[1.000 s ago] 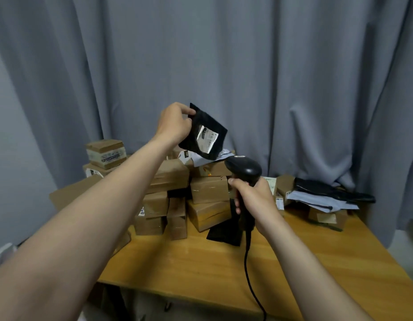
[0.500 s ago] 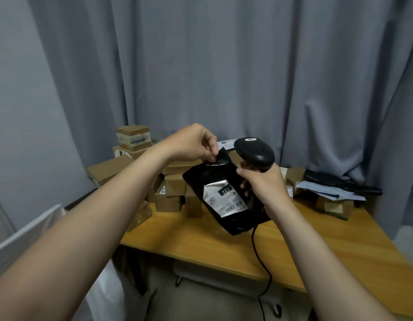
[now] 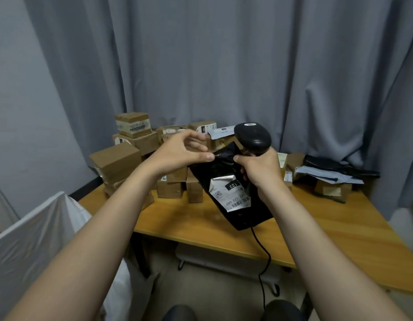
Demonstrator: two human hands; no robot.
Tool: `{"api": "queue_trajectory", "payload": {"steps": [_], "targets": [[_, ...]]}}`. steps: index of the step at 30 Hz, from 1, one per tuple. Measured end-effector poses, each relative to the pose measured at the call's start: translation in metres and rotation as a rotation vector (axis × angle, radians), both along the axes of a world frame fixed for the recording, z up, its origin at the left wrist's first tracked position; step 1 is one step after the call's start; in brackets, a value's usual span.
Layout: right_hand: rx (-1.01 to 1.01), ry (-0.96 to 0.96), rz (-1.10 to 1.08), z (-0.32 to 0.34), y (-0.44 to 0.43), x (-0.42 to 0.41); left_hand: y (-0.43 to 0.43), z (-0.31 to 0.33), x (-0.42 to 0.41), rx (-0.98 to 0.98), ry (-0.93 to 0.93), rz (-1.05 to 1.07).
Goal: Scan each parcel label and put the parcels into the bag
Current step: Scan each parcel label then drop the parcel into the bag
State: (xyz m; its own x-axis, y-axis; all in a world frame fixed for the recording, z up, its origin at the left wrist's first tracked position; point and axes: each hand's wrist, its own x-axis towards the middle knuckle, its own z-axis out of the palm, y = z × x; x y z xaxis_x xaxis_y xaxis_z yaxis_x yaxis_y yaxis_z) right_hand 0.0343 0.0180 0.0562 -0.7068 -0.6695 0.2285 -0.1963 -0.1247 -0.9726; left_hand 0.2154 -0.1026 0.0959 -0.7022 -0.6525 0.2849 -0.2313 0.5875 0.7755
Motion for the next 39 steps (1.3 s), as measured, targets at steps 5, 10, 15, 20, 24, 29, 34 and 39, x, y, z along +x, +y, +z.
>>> {"api": "queue_trajectory", "payload": {"steps": [5, 10, 15, 20, 24, 29, 34, 39], "targets": [[-0.04, -0.058, -0.038, 0.002, 0.005, -0.001, 0.004, -0.052, -0.002, 0.187, 0.012, 0.031], [-0.06, -0.137, -0.019, 0.0, 0.002, -0.005, 0.007, -0.074, -0.015, 0.234, 0.162, 0.081], [-0.103, -0.206, -0.065, -0.01, 0.0, -0.014, -0.004, -0.063, -0.022, 0.14, 0.156, 0.19], [0.023, -0.201, 0.055, -0.025, 0.006, -0.007, -0.029, -0.046, -0.015, 0.051, 0.184, 0.443], [0.183, -0.074, 0.219, -0.038, 0.01, 0.006, -0.05, -0.046, -0.001, 0.049, 0.2, 0.575], [0.372, 0.115, 0.308, -0.054, 0.005, 0.023, -0.057, -0.053, 0.011, 0.067, 0.19, 0.666], [0.418, 0.169, 0.345, -0.056, 0.0, 0.032, -0.055, -0.053, 0.018, 0.058, 0.167, 0.656], [0.41, 0.209, 0.35, -0.058, -0.002, 0.034, -0.053, -0.053, 0.019, 0.036, 0.15, 0.642]]}}
